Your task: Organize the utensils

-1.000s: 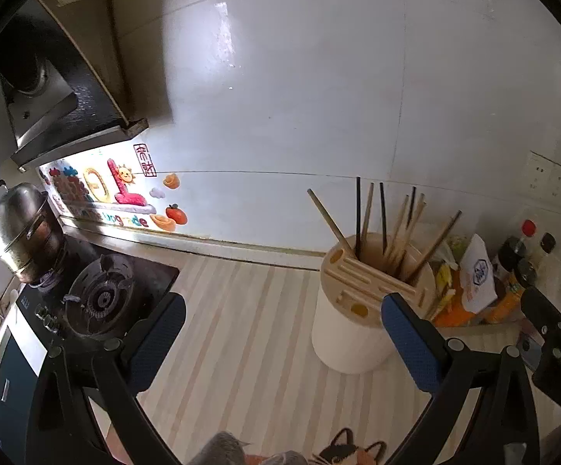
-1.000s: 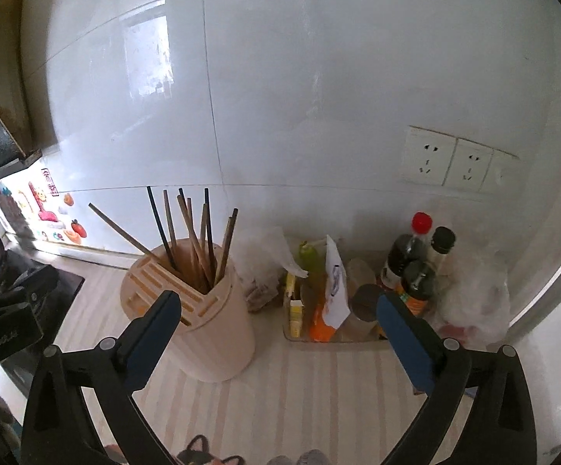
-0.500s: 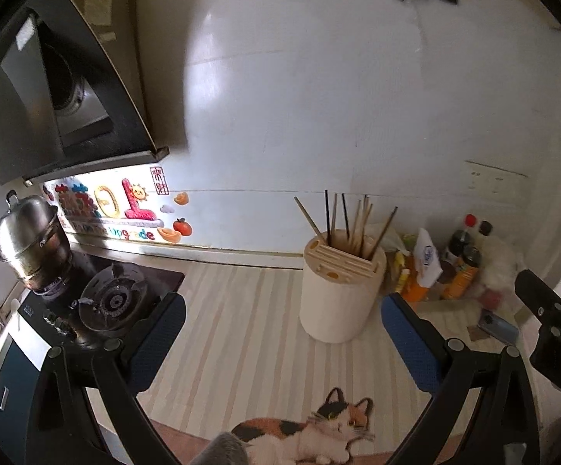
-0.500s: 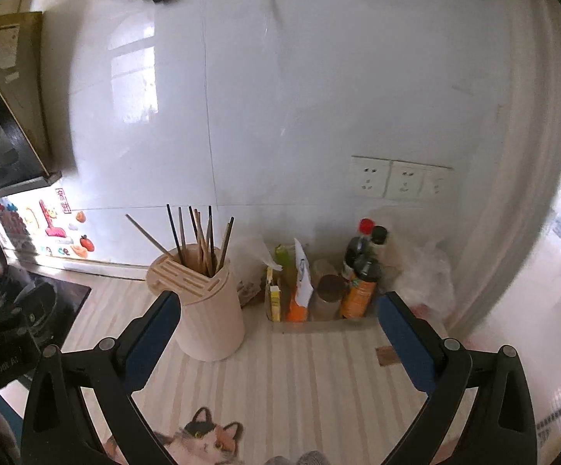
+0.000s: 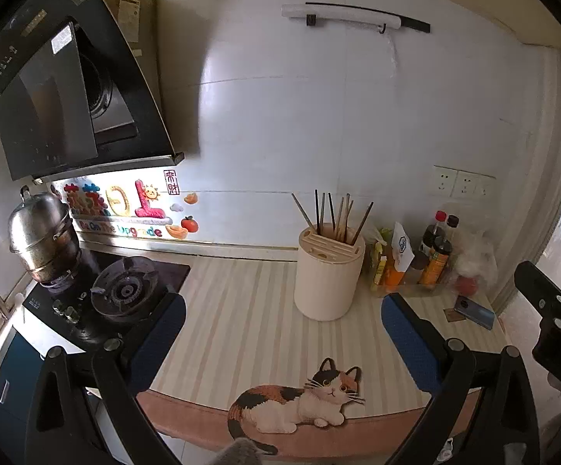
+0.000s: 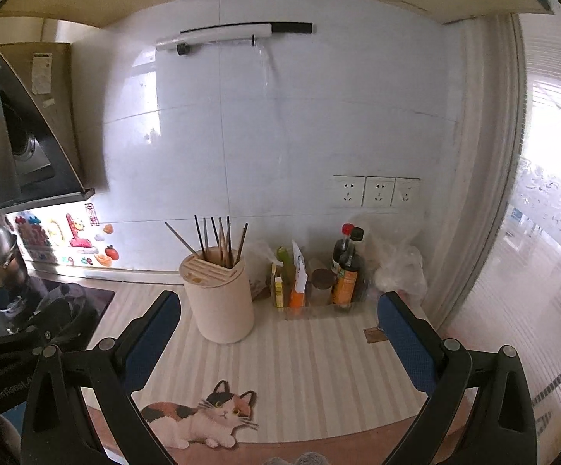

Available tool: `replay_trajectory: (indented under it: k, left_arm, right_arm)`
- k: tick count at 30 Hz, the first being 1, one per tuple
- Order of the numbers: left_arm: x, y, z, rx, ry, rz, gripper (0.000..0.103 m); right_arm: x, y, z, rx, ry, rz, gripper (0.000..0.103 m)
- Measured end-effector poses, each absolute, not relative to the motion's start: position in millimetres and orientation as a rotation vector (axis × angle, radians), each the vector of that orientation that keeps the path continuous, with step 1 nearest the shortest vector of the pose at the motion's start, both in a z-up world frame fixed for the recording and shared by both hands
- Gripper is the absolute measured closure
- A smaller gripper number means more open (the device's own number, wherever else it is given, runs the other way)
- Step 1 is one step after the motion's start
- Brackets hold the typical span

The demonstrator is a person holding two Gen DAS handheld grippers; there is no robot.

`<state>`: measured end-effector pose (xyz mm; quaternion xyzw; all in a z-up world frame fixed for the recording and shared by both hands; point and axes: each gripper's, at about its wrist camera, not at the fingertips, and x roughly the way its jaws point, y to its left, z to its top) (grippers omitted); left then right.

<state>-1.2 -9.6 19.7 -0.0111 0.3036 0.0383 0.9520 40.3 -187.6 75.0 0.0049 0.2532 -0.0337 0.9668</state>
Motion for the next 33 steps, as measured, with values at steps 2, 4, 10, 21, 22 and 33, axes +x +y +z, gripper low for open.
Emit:
replay_trajectory:
  k: [2,4,10,21,22,33]
  left_arm:
    - [-6.9,-10.2,19.8,-0.02,0.614,0.077,0.0]
    - [-11.2,-10.3,20.4,-0.018,0.612,0.077,0.0]
    - [-17.8,-8.7,22.0,-0.014,0.604,0.078,0.0]
    - [-26.4,-7.1,24.1,-0.013,0.597,0.093,0.0]
    - [-26.8,-6.8,24.3,-0.016,0.597,0.093,0.0]
    - [-27.1,-5.8,25.2,-0.019,0.596,0.092,0.0]
  right_arm:
    - [30.5,-188.3,76.4,0.013,0.506,-0.071,0.0]
    - [26.5,-188.8,76.3,0.016,0.505,-0.071,0.0]
    - [17.6,-190.4,75.4,0.023,0.504,-0.077,0.0]
    - [14.9,-189.3,74.3,0.006,0.511,-0.077,0.0]
    - [14.9,-189.0,74.2,0.004,0.511,-0.076,0.0]
    - [13.6,-185.9,73.4,-0.01,0.518,-0.07,0.0]
